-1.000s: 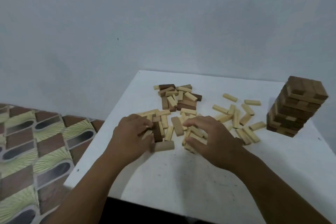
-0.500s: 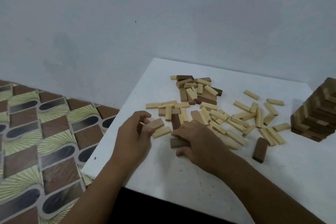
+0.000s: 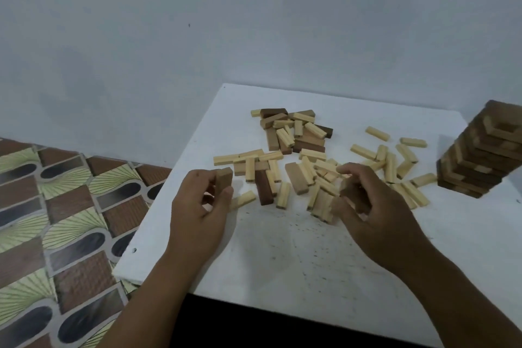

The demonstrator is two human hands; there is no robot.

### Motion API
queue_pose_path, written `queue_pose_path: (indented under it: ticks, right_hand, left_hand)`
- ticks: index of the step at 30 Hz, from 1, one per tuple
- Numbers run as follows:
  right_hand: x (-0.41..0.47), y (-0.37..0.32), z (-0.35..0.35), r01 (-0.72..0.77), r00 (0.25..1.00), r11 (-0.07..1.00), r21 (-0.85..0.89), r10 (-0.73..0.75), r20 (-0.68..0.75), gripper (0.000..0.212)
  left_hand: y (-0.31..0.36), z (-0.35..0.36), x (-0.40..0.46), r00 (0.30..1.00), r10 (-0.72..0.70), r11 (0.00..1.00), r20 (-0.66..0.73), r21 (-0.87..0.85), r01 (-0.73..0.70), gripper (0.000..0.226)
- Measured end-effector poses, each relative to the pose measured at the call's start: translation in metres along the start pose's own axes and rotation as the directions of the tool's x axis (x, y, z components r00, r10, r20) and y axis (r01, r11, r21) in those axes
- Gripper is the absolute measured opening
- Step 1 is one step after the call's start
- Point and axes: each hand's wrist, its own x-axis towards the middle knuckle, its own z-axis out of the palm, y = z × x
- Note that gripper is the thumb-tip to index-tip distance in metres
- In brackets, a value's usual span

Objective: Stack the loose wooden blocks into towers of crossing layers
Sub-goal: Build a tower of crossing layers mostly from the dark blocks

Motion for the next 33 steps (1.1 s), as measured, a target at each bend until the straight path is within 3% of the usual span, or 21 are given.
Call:
queue_pose_path:
  ticks: [5,10,16,20,22,25,33]
  right_hand:
    - [-0.037,0.054,-0.026,-0.212,0.976,0.966,-0.152,0.201,-0.08,0.037]
    - [-0.065,0.068,-0.046,-0.25,0.966,0.963,-0.104,0.24,-0.099,0.036]
    - [-0.09,0.089,-0.074,-0.315,0.94,0.948,-0.034,0.308,-0.145,0.039]
    - [-0.106,0.109,-0.085,-0.348,0.93,0.925,-0.155,0.319,-0.184,0.047]
    - [-0.11,0.113,-0.084,-0.388,0.914,0.903,-0.186,0.351,-0.204,0.048]
    - [-0.11,0.111,-0.078,-0.438,0.874,0.894,-0.1,0.396,-0.282,0.046]
    - [-0.11,0.113,-0.065,-0.265,0.898,0.964,-0.021,0.239,-0.368,0.03]
  left_hand:
    - [0.044,0.041,-0.009,0.993,-0.032,0.992,0.113,-0.118,0.046,0.023]
    - [0.1,0.095,-0.028,0.939,0.053,0.977,0.341,-0.212,0.022,0.05]
    - [0.139,0.164,-0.047,0.81,0.026,0.998,0.585,-0.055,0.008,0.035]
    - [0.142,0.19,-0.048,0.847,0.168,0.978,0.504,0.02,-0.205,0.016]
    - [0.14,0.196,-0.046,0.846,0.212,0.97,0.489,0.0,-0.242,0.015]
    - [0.132,0.203,-0.047,0.824,0.292,0.948,0.486,-0.031,-0.318,0.016]
    - [0.12,0.199,-0.055,0.802,0.346,0.933,0.486,-0.092,-0.347,0.02]
